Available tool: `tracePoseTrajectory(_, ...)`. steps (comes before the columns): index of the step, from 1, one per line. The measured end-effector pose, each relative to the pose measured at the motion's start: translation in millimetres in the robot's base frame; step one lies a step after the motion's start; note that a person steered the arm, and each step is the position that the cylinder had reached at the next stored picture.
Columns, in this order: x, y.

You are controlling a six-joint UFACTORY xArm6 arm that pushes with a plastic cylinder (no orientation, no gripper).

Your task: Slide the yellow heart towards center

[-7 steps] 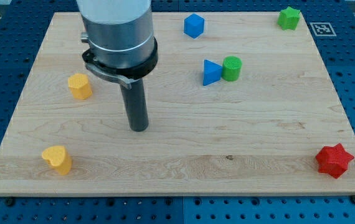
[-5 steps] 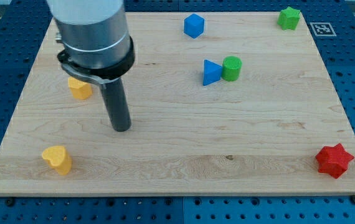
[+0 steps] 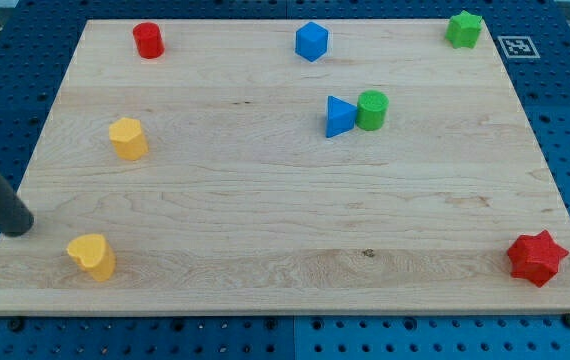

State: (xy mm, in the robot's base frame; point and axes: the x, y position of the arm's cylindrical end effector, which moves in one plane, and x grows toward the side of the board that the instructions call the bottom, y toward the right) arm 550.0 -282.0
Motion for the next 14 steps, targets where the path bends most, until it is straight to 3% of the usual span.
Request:
tracePoseTrajectory(2, 49, 12)
tracePoseTrajectory(5, 51, 122)
tracePoseTrajectory(6, 51, 134)
tracePoseTrajectory(8, 63, 79)
tracePoseTrajectory(9, 42, 59)
tracePoseTrajectory(11, 15, 94)
tracePoseTrajectory(14, 14, 97)
